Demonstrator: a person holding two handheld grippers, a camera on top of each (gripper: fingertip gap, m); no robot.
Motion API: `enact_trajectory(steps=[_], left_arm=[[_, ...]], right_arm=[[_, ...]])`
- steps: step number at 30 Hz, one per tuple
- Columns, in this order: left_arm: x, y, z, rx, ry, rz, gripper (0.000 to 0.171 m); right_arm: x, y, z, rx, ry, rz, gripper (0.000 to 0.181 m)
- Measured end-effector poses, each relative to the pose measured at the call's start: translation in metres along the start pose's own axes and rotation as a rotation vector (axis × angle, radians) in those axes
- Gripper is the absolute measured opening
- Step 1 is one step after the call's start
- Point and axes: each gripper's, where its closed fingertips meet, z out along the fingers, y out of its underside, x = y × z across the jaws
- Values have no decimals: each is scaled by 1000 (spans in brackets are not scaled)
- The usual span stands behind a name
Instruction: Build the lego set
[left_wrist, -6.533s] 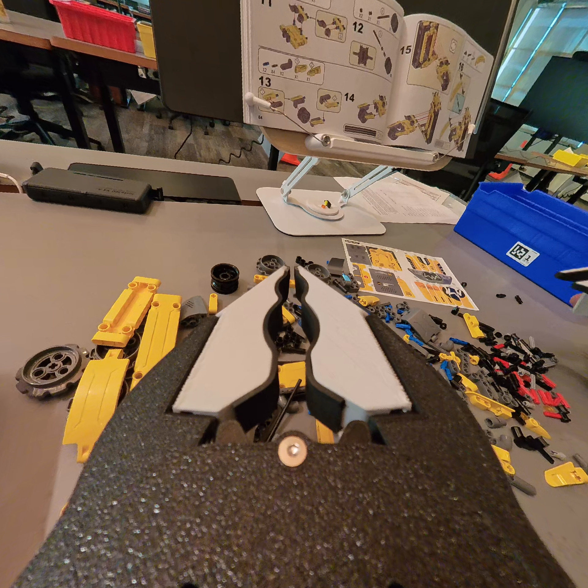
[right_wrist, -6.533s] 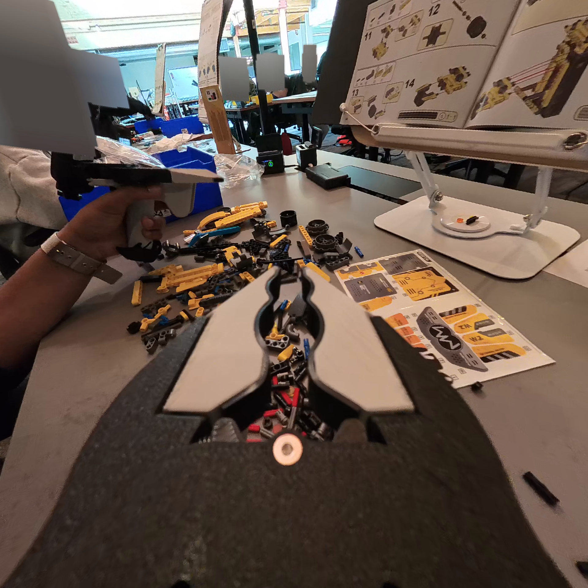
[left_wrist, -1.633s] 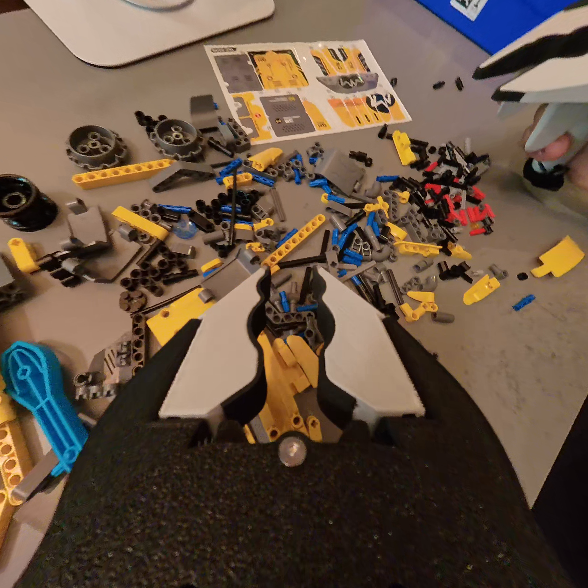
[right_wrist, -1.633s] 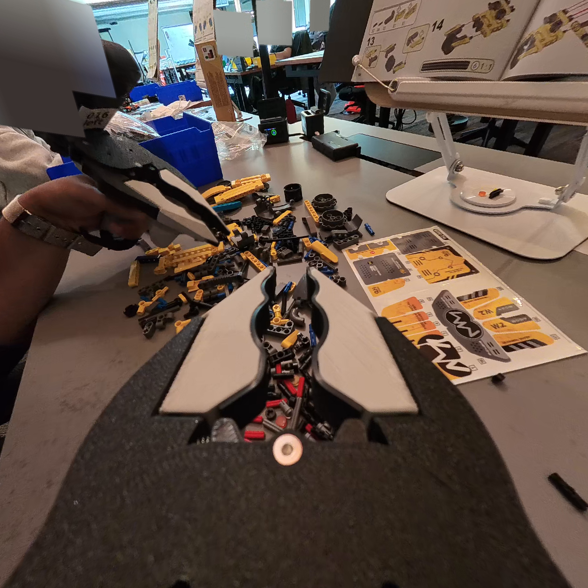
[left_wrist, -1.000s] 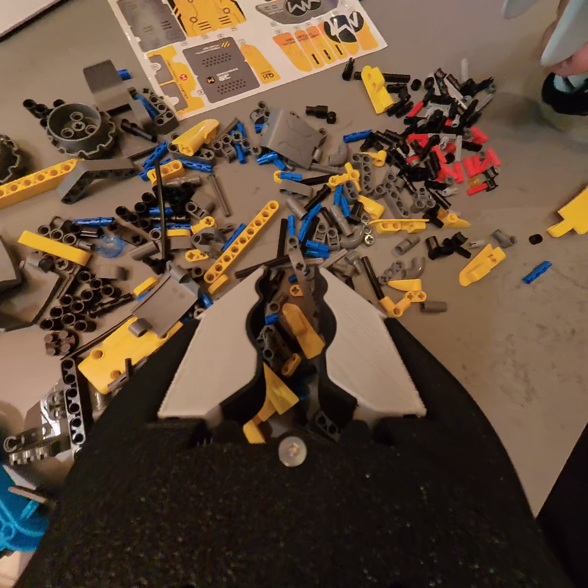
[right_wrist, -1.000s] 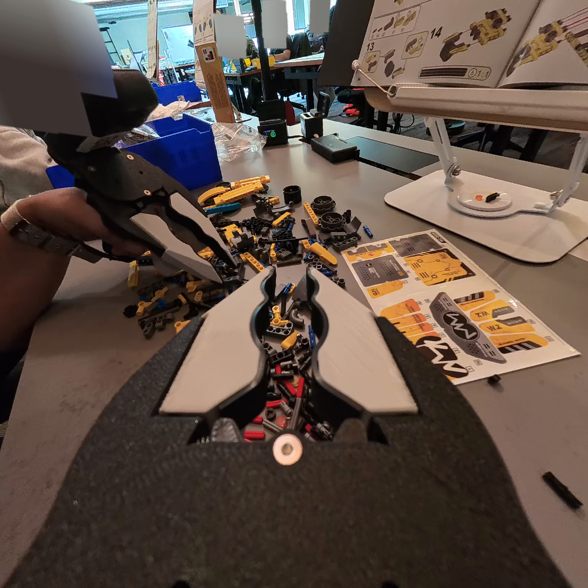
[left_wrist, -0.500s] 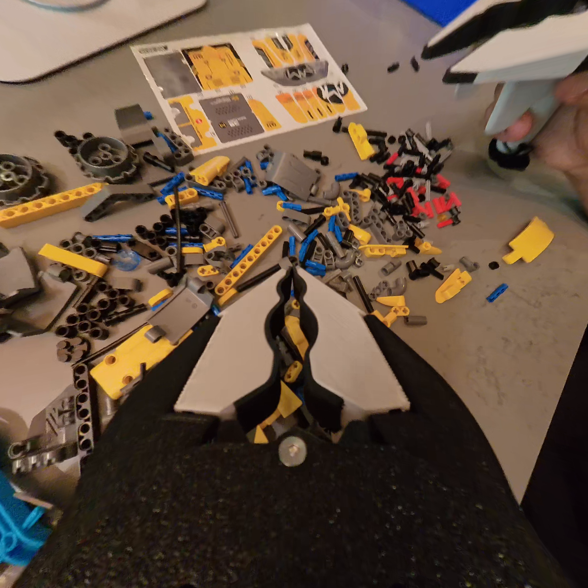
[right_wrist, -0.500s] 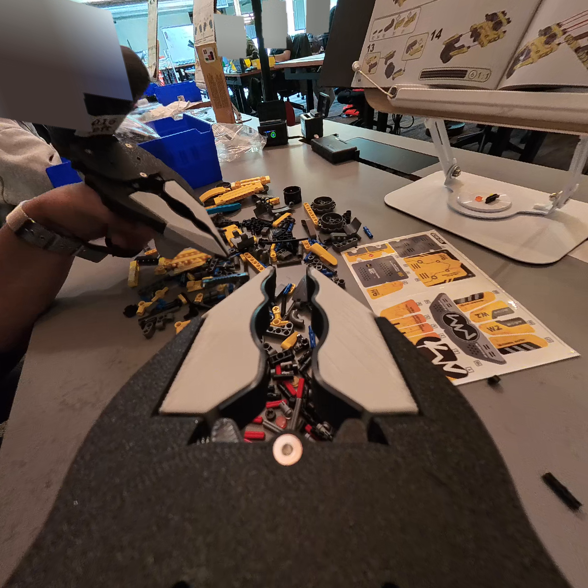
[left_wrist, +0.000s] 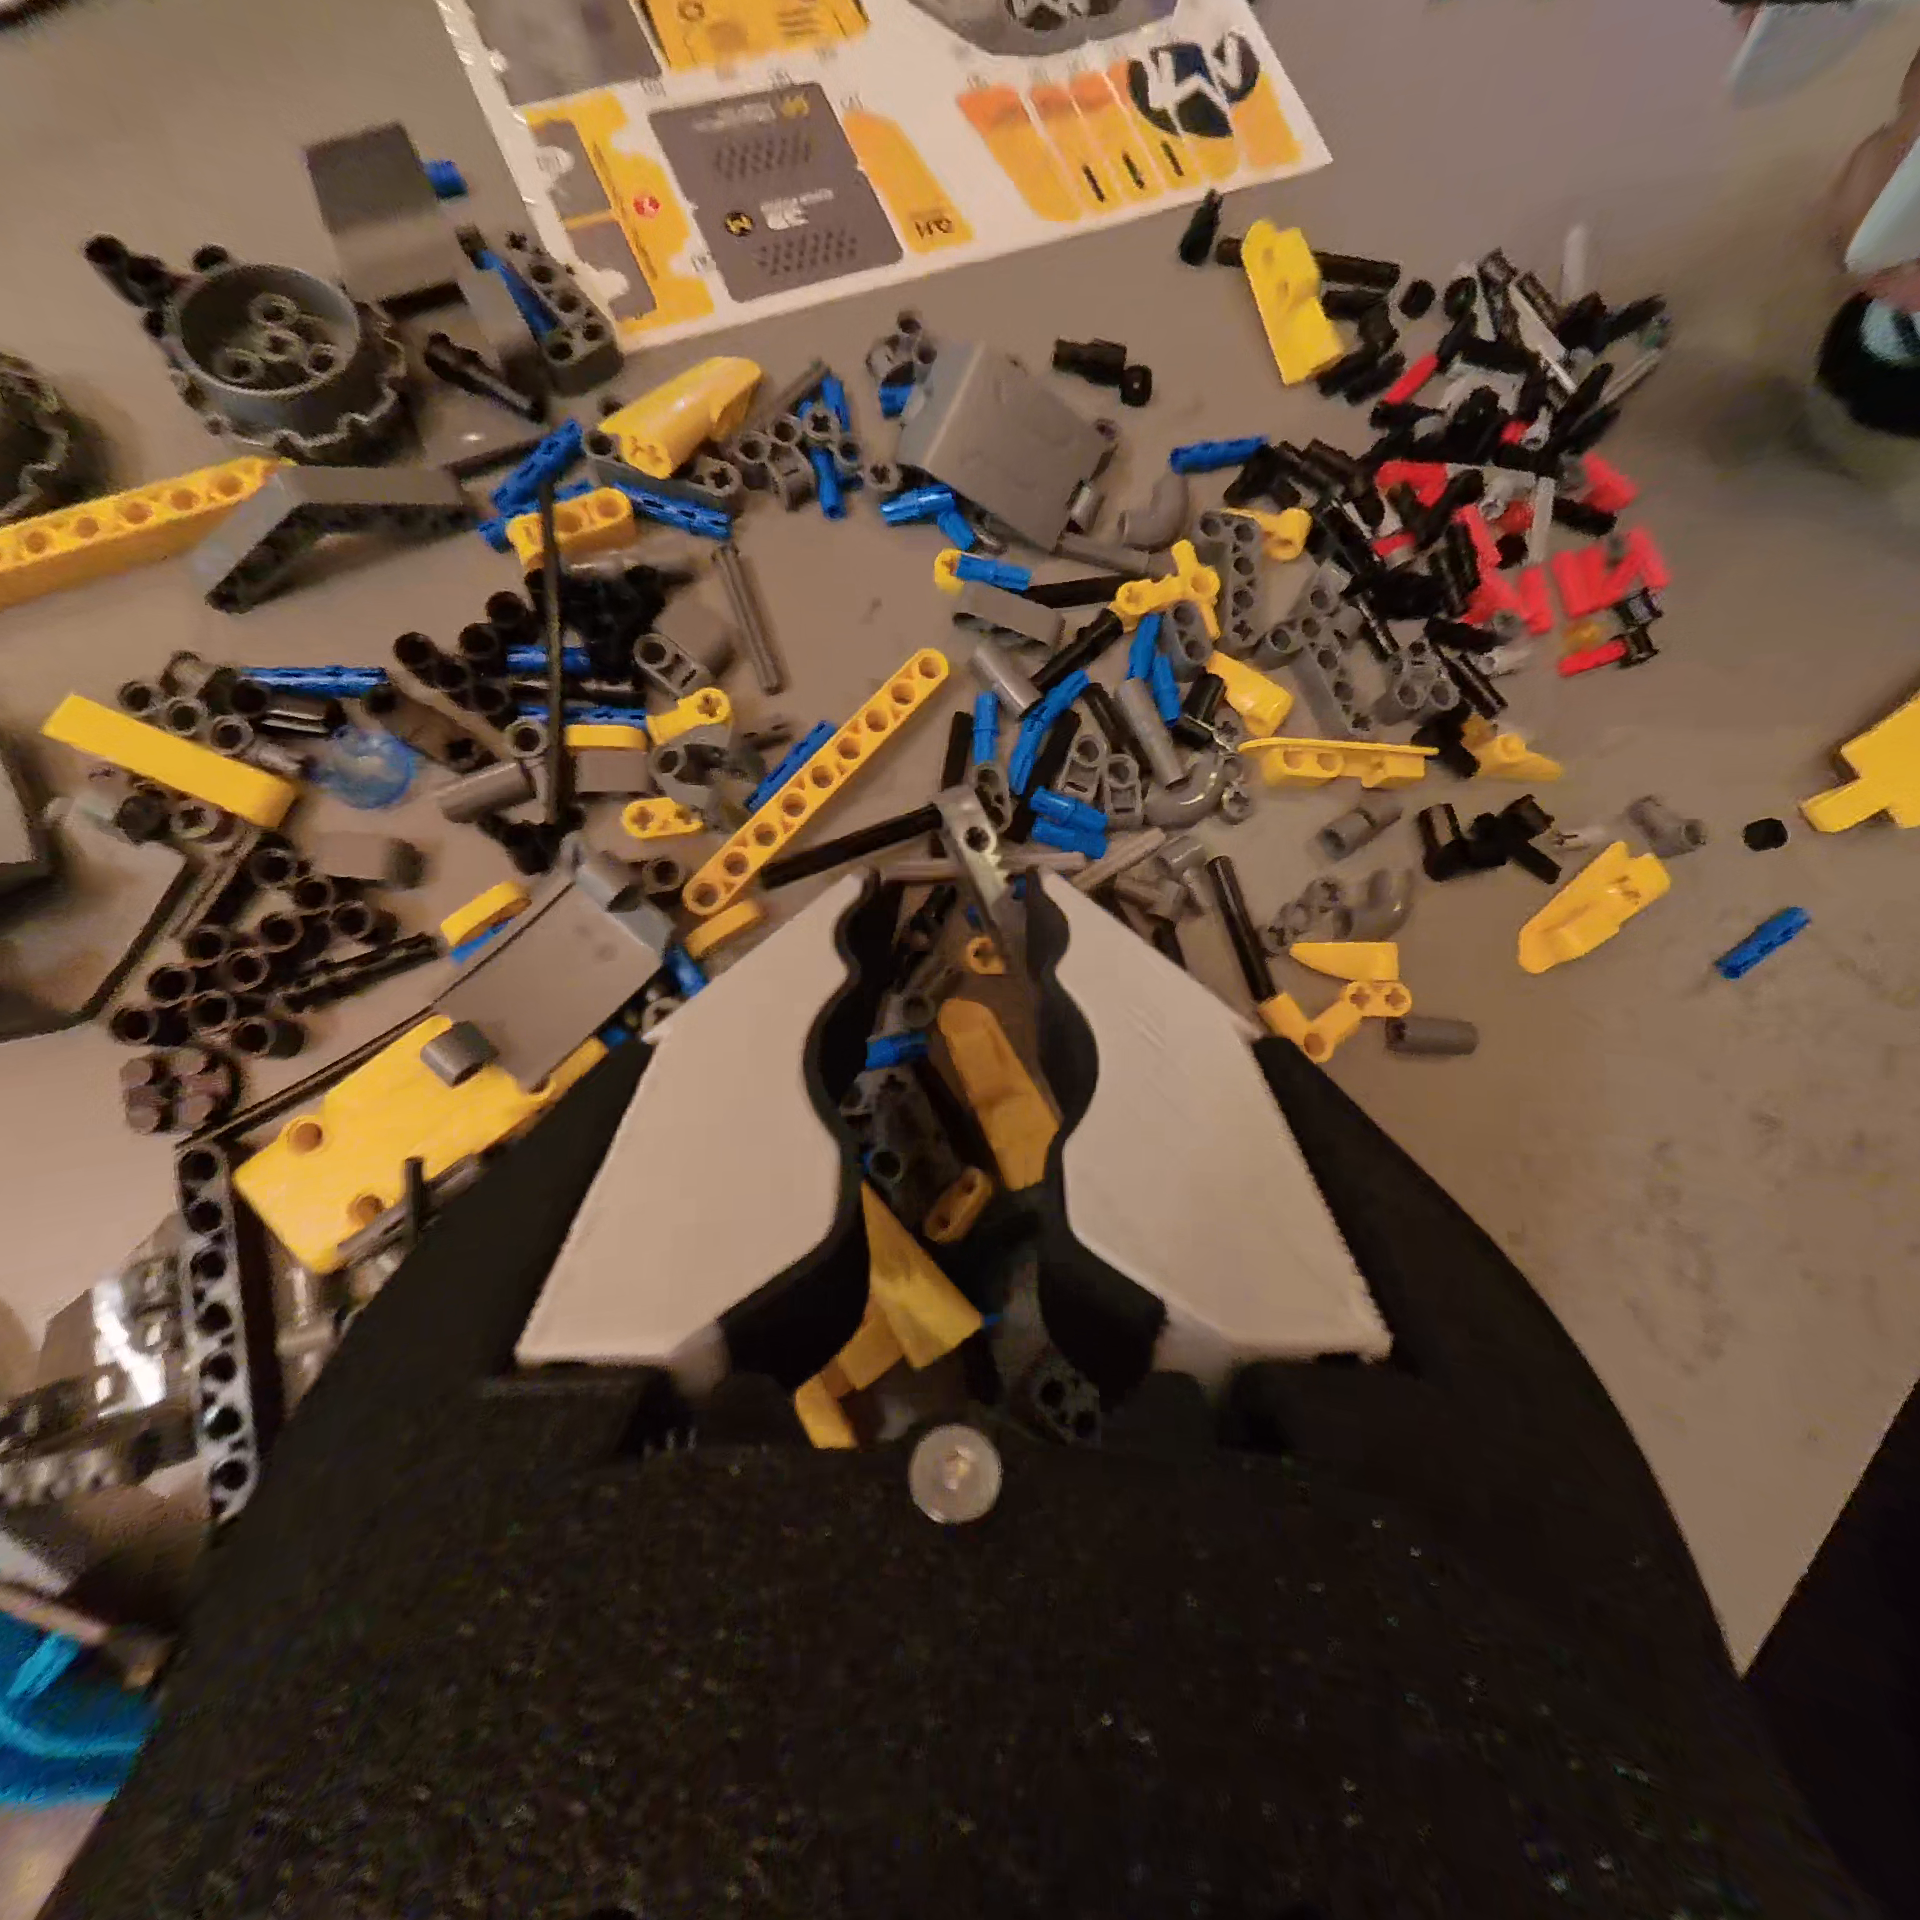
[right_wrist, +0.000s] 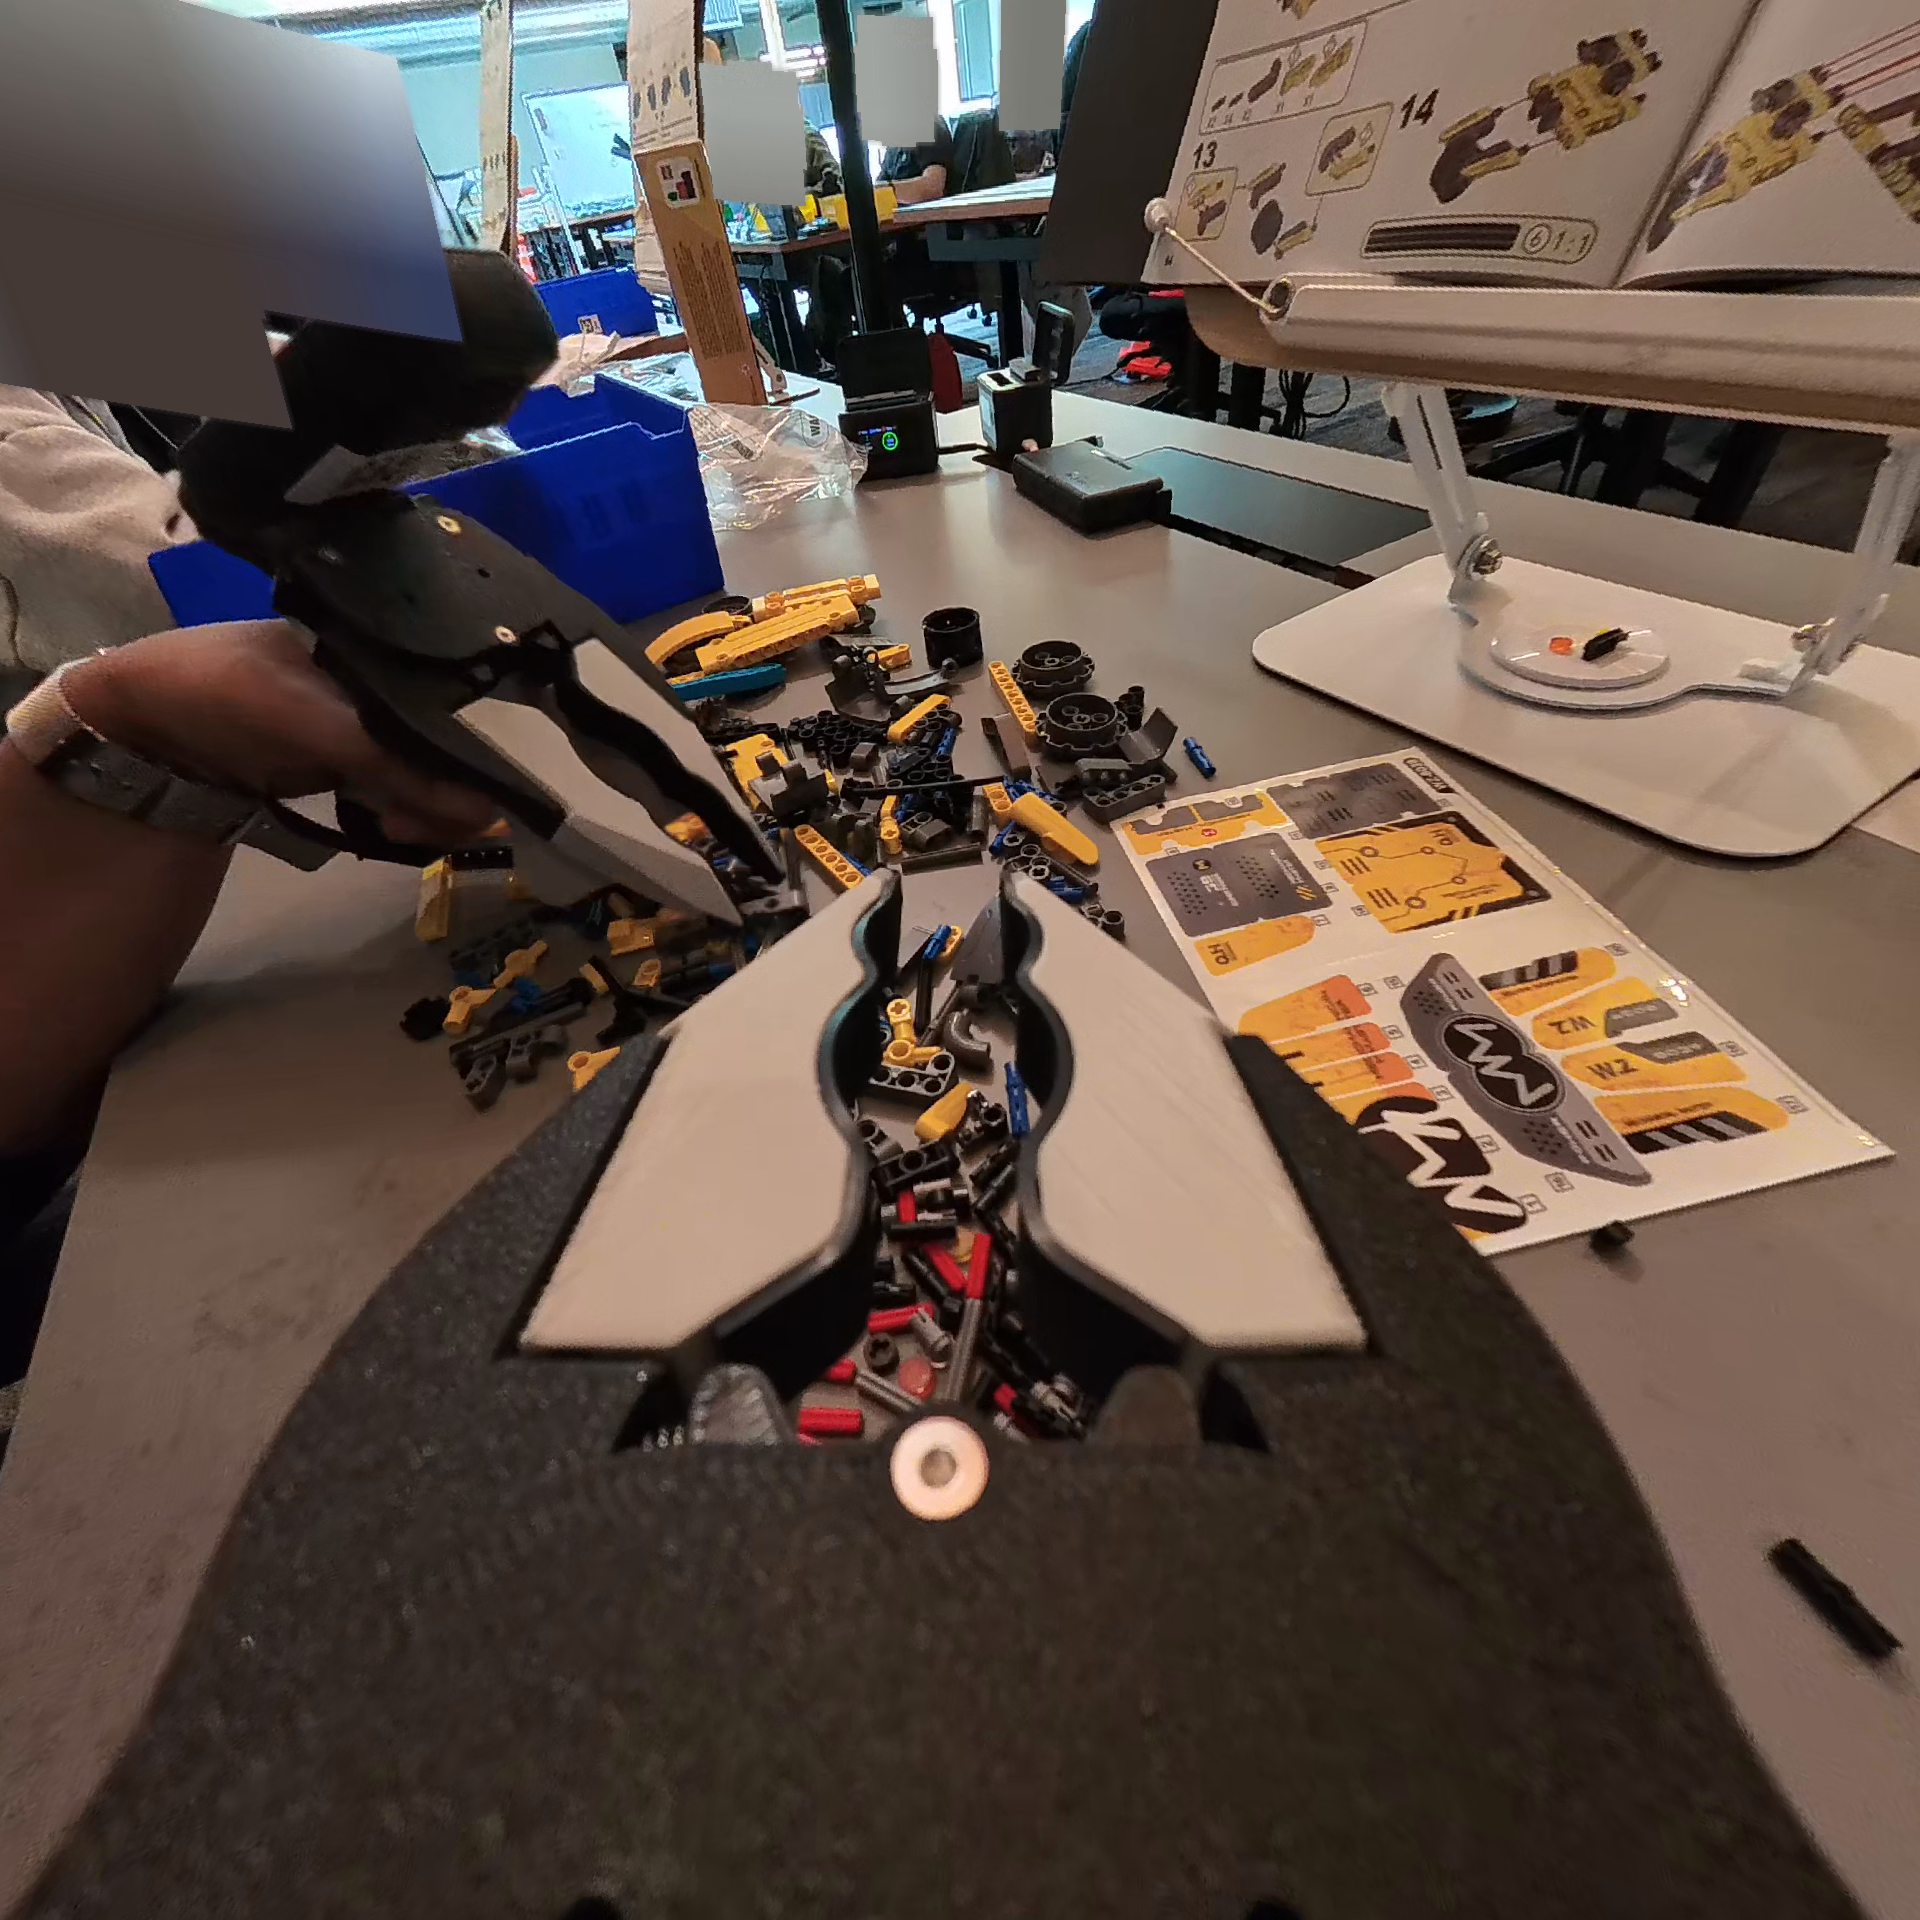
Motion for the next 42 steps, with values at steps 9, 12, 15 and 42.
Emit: enact_trajectory(steps=[9, 12, 15, 42], left_arm=[[2, -16, -8, 71, 27, 11, 0], [3, -29, -24, 176, 91, -45, 0], [1, -26, -28, 185, 123, -72, 0], [10, -57, -49, 359, 238, -181, 6]], right_arm=[[-1, -2, -1, 9, -2, 0, 17], [-1, -3, -1, 11, -1, -4, 17], [-1, -2, -1, 8, 0, -4, 17], [-4, -3, -1, 4, 2, -24, 17]])
